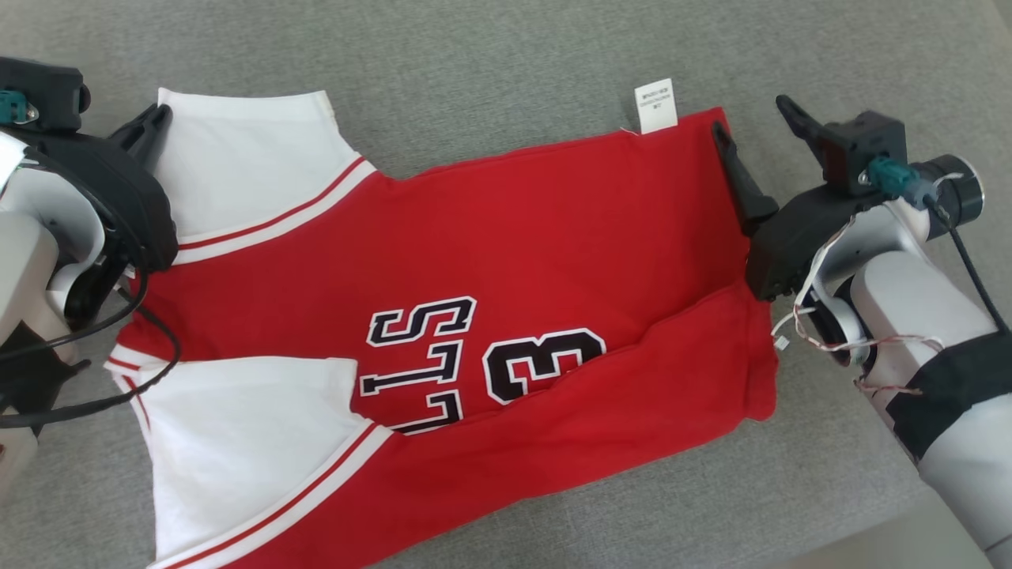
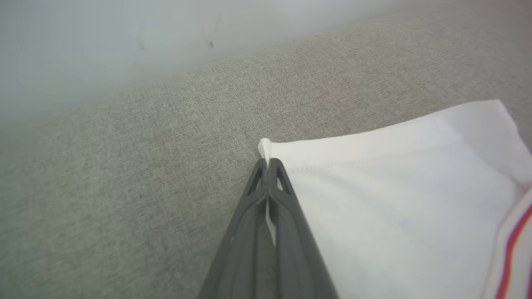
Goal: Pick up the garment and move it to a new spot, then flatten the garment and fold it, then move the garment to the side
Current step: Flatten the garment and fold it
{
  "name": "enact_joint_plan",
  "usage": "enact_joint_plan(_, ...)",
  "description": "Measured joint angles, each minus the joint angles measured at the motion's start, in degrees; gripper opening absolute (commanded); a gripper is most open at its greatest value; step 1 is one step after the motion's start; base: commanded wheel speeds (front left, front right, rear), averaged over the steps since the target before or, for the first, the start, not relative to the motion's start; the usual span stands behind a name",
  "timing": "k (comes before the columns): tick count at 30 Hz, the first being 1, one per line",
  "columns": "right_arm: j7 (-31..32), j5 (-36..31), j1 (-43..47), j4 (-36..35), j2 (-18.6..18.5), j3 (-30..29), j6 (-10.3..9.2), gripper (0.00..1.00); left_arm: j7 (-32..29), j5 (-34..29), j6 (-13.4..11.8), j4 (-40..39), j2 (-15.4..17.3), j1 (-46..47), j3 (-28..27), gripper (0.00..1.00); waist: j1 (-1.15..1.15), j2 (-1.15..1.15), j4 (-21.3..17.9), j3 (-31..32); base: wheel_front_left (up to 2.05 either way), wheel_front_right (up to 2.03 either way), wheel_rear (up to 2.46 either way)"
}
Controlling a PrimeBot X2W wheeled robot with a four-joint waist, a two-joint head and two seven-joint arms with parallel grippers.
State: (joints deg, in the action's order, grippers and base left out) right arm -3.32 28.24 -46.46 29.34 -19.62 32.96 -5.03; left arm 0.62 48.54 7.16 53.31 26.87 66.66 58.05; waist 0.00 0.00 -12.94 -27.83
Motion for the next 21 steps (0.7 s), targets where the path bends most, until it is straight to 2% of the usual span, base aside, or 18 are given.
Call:
enact_joint_plan(15,5.93,1.93,-5.78,11.23,2.97,0.75,1.54,1.00,3.07,3.03,0.00,-2.81,-0.14,0.96,4.57,0.00,0.00,0.00,3.46,0.11,0.00,0.00,0.00)
enact_joint_plan(16,6.32,1.93,-5.80,11.99,2.97,0.77,1.57,0.89,3.22,3.21,0.00,-2.97,-0.22,1.07,4.97,0.00,0.00,0.00,3.65,0.11,0.00,0.00,0.00)
enact_joint_plan(17,6.65,1.93,-5.81,12.81,2.99,0.80,1.58,0.90,3.47,3.37,0.00,-3.13,-0.29,1.30,5.32,0.00,0.00,0.00,3.85,0.10,0.00,0.00,0.00)
enact_joint_plan(19,7.09,1.99,-6.16,13.79,3.26,0.88,1.59,1.00,4.02,3.56,0.00,-3.41,-0.20,1.72,5.80,0.00,0.00,-0.01,4.23,0.12,0.00,0.00,0.00)
enact_joint_plan(20,7.46,2.01,-6.61,14.41,3.54,0.91,1.59,0.85,4.27,3.76,0.00,-3.48,-0.08,1.79,6.00,0.00,0.00,-0.01,4.35,0.15,0.00,0.00,0.00)
enact_joint_plan(21,7.77,2.01,-7.02,14.97,3.70,0.97,1.68,0.50,4.48,3.90,0.00,-3.56,0.07,1.81,6.22,0.00,0.00,-0.01,4.41,0.19,0.00,0.00,0.00)
